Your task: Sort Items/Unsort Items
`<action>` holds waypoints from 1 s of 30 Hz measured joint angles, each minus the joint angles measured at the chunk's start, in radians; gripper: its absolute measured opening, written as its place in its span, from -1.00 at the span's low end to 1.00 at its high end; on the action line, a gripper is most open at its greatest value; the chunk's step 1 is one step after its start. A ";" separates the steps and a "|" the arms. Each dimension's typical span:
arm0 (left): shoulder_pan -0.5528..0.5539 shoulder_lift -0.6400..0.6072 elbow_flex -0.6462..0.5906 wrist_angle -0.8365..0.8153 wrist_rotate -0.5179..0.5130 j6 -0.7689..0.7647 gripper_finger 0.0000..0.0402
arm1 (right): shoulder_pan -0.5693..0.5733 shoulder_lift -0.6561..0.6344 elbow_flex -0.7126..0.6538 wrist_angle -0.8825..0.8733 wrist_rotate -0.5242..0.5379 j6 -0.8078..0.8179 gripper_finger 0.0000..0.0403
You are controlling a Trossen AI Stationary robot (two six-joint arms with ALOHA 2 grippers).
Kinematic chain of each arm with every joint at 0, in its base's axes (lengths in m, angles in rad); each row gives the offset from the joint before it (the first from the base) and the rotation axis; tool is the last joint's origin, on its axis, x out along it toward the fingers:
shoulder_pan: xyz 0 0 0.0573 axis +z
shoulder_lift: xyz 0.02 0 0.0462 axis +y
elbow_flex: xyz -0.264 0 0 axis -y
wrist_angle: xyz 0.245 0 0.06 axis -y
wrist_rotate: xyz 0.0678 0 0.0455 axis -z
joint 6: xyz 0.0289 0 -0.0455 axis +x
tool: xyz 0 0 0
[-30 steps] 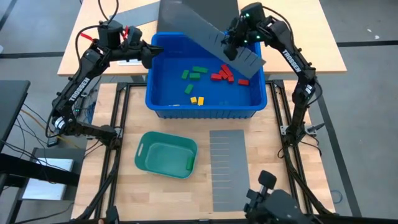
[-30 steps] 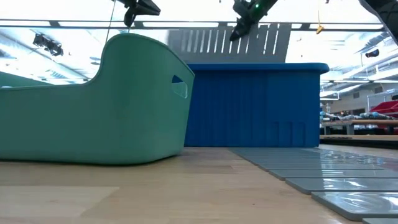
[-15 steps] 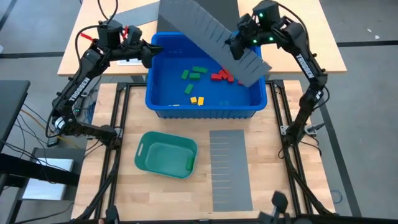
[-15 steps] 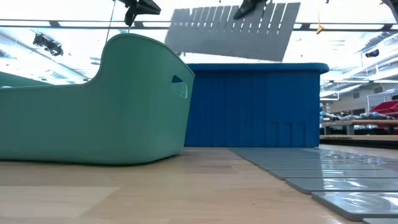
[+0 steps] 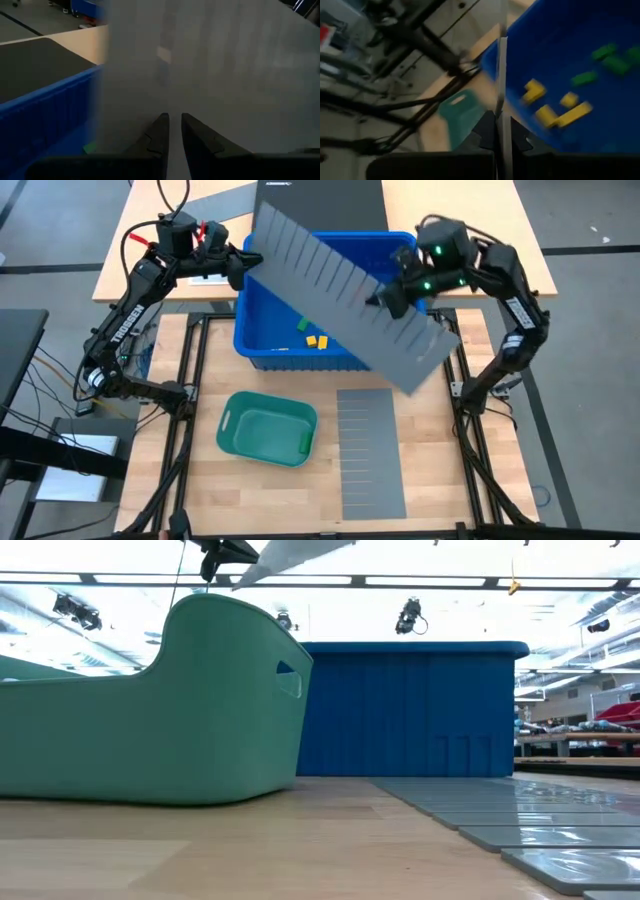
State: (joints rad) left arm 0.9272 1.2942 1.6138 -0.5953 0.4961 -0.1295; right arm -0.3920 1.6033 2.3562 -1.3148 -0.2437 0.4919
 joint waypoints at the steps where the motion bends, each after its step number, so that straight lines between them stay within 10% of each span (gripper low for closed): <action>1: 0.000 0.000 0.000 0.000 0.000 0.000 -0.71 | 0.038 -0.007 0.000 -0.016 0.015 0.040 -1.00; 18: 0.000 0.000 0.000 -0.001 0.000 -0.001 -0.71 | 0.776 -0.021 -0.003 -0.256 0.353 0.799 -1.00; 30: 0.000 0.000 0.000 -0.001 0.000 -0.005 -0.71 | 1.024 -0.020 -0.245 -0.257 0.490 1.240 -1.00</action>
State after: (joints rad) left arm 0.9272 1.2942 1.6138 -0.5967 0.4965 -0.1345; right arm 0.6323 1.5837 2.1108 -1.5713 0.2466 1.7322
